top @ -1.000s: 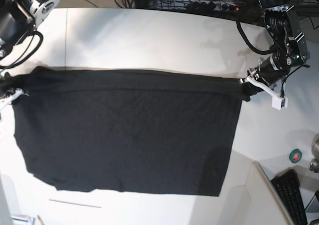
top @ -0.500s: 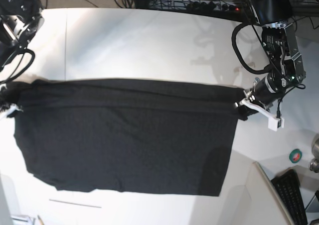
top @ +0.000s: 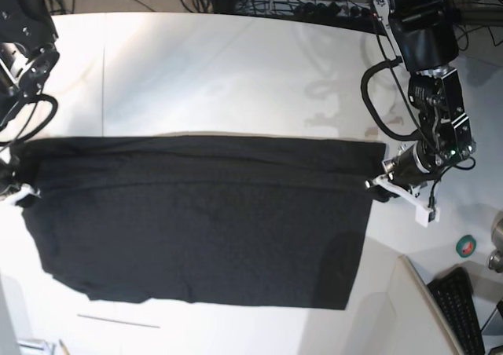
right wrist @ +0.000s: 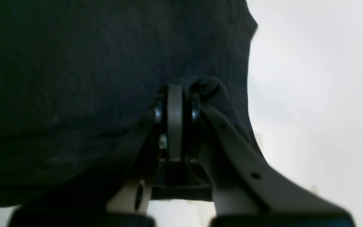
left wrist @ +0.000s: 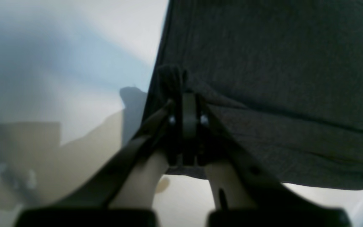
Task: Layout the t-shirt on the table in an organized manner, then fold the t-shirt properly
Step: 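Fold the held shirt edge over toward the hem with both grippers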
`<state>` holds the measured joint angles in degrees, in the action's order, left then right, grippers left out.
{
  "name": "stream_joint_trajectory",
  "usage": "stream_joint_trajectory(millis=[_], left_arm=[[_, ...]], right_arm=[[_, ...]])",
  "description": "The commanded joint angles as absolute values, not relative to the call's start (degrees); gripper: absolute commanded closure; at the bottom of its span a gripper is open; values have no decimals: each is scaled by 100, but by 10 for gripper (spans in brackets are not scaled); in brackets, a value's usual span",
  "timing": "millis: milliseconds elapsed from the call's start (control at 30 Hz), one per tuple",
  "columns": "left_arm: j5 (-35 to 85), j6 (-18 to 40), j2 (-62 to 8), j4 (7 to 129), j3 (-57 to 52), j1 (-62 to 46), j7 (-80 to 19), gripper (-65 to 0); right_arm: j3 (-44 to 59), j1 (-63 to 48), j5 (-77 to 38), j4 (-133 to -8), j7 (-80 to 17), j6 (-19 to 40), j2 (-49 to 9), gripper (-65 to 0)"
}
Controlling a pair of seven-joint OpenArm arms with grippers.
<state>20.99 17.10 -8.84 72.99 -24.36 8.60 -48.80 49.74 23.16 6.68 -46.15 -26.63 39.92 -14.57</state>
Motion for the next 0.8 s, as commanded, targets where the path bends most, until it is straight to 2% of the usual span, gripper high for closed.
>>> stream_joint_trajectory(millis=[0, 167, 300, 567, 767], left_arm=[[2149, 1745, -954, 7284, -2299, 1024, -4787, 0], [2141, 1727, -954, 7037, -2044, 1165, -4716, 0], [2141, 1719, -954, 6976, -2009, 1200, -4295, 0], [2141, 1719, -963, 6958, -2018, 1262, -4233, 0], [2141, 1719, -971, 6923, -2070, 1262, -4224, 0]], right_arm=[[4963, 2466, 602, -4637, -2484, 4000, -1578, 0], [4963, 2466, 602, -4576, -2325, 4000, -1578, 0], [4963, 2457, 602, -4576, -2316, 4000, -1578, 0], [4963, 2457, 602, -4629, -2290, 4000, -1578, 0], [4998, 2431, 602, -4593, -1763, 4000, -1569, 0]])
